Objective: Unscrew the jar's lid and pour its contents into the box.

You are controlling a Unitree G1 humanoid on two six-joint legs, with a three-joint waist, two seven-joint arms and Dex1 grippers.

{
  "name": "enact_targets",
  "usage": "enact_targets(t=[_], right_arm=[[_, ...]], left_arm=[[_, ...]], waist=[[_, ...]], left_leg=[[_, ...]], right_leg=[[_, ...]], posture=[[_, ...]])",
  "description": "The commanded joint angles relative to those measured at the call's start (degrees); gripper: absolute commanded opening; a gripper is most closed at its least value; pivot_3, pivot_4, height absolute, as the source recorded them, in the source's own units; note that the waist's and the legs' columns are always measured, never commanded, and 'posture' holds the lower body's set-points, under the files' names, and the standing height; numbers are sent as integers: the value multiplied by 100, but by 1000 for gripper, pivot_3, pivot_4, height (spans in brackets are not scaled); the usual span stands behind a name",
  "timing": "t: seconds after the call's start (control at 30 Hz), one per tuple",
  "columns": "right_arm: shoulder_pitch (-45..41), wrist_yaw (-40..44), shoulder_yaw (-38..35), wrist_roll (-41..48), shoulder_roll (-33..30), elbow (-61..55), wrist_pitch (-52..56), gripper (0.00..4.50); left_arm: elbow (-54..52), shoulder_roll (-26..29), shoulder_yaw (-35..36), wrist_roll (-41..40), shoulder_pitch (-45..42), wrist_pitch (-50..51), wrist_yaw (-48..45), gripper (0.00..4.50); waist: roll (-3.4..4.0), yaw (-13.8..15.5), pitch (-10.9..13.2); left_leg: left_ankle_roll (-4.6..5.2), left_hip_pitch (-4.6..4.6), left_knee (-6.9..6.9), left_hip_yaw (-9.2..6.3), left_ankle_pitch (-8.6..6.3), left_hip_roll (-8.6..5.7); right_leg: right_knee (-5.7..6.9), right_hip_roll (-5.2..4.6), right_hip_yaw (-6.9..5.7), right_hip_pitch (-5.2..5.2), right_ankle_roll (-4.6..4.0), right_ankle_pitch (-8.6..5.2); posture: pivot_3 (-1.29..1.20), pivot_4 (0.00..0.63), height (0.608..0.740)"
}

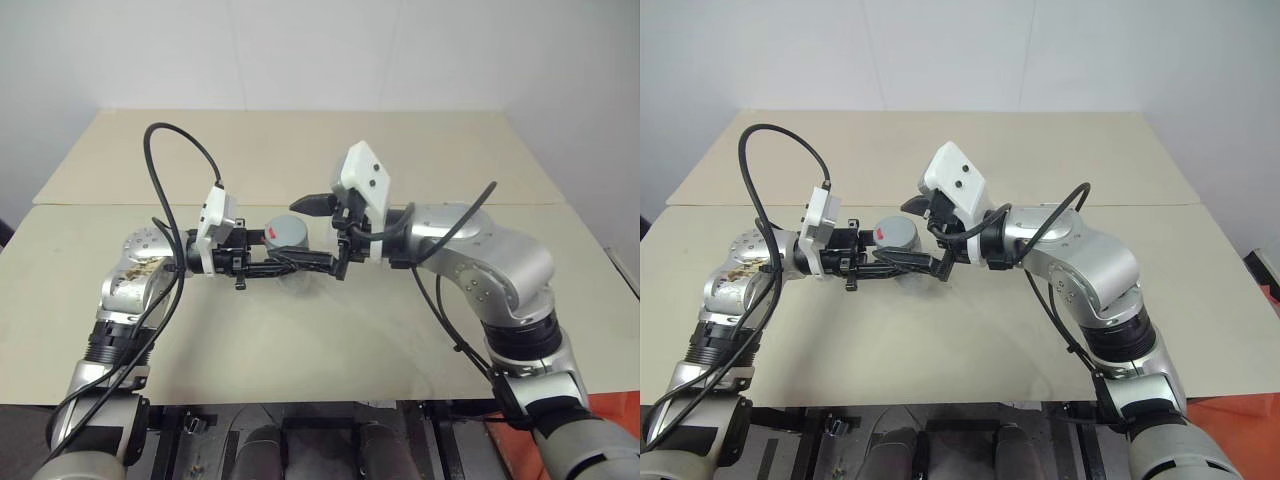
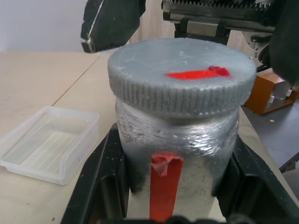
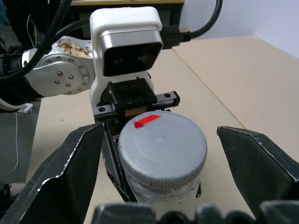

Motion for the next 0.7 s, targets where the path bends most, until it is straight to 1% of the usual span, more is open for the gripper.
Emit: enact_targets(t=[0.03, 0.23, 0.33, 0.43, 0.47, 0.7], right_arm=[[-172, -8, -56, -16, 29, -121, 7, 4500], [-172, 32, -52, -2, 27, -99, 28, 4500], [-168, 62, -40, 2, 18, -88, 39, 3972], [-169, 70, -31, 0, 23, -79, 58, 2945], [-168, 71, -31, 1, 26, -79, 63, 2736], [-176, 76, -53, 27, 44, -81, 69, 2737]], left_arm=[[-179, 59, 91, -13, -34, -65, 4, 1977], [-212, 79, 96, -17, -14, -51, 13, 1977], [-228, 91, 97, -19, -5, -47, 16, 1977], [-240, 107, 100, -23, 1, -40, 17, 1977], [-245, 111, 102, -25, 4, -34, 18, 1977], [-245, 146, 113, -27, 7, -25, 9, 1977]], waist=[[0, 0, 0], [0, 0, 0], [0, 0, 0], [0, -1, 0], [0, -1, 0], [0, -1, 0]], left_leg=[[0, 0, 0, 0, 0, 0], [0, 0, 0, 0, 0, 0], [0, 0, 0, 0, 0, 0], [0, 0, 0, 0, 0, 0], [0, 0, 0, 0, 0, 0], [0, 0, 0, 0, 0, 0]], right_leg=[[0, 0, 0, 0, 0, 0], [0, 0, 0, 0, 0, 0], [0, 0, 0, 0, 0, 0], [0, 0, 0, 0, 0, 0], [0, 0, 0, 0, 0, 0], [0, 0, 0, 0, 0, 0]], posture=[[0, 150, 740], [0, 150, 740], [0, 150, 740], [0, 150, 740], [0, 150, 740], [0, 150, 740]])
